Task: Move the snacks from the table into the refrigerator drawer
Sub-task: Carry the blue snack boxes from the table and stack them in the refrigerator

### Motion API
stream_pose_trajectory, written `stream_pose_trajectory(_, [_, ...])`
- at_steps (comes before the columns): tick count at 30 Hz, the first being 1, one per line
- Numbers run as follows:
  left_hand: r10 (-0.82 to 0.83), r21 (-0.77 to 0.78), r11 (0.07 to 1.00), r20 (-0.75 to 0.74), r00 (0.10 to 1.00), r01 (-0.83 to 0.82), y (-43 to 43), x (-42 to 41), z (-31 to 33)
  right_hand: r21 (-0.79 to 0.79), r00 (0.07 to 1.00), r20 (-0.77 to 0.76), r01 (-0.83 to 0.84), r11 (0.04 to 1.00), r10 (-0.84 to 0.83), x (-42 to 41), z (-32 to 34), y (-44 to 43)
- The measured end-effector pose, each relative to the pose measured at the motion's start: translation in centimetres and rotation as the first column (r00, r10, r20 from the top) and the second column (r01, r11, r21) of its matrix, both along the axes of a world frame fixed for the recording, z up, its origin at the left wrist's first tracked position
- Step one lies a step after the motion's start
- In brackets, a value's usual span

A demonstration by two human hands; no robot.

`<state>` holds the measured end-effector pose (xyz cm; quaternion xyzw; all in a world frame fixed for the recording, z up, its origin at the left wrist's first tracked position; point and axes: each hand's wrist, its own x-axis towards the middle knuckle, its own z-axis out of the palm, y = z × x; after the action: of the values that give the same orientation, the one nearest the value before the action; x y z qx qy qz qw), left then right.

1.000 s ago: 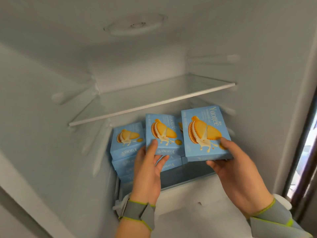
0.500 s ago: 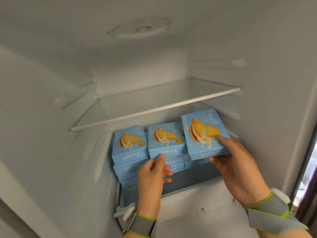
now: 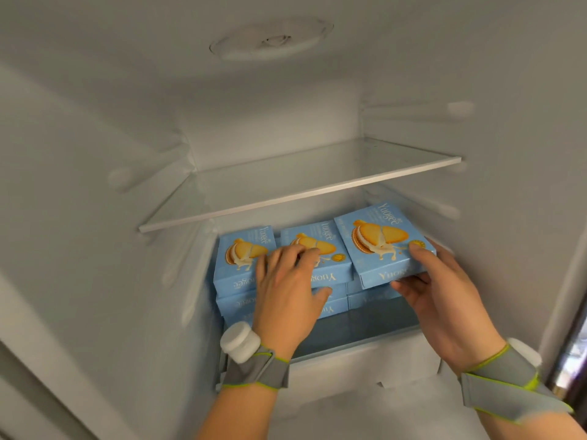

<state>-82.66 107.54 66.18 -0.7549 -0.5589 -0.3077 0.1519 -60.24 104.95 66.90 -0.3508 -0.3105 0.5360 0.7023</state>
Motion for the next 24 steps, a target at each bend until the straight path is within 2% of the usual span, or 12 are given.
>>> stream_pose_trajectory(18, [0.276, -0.025, 0.961, -0.039, 0.961, -0.277, 2.8, -0.8, 1.1, 0.015, 0.996, 0.092, -0.004, 1.0, 0.002, 0.3, -0.3, 1.3])
stream_pose_trajectory(24, [0.241, -0.051, 0.969, -0.043, 0.97, -0.243, 2.7, -2.5, 1.2, 0.005, 0.995, 0.099, 0.001, 1.0, -0.002, 0.3, -0.3, 1.6])
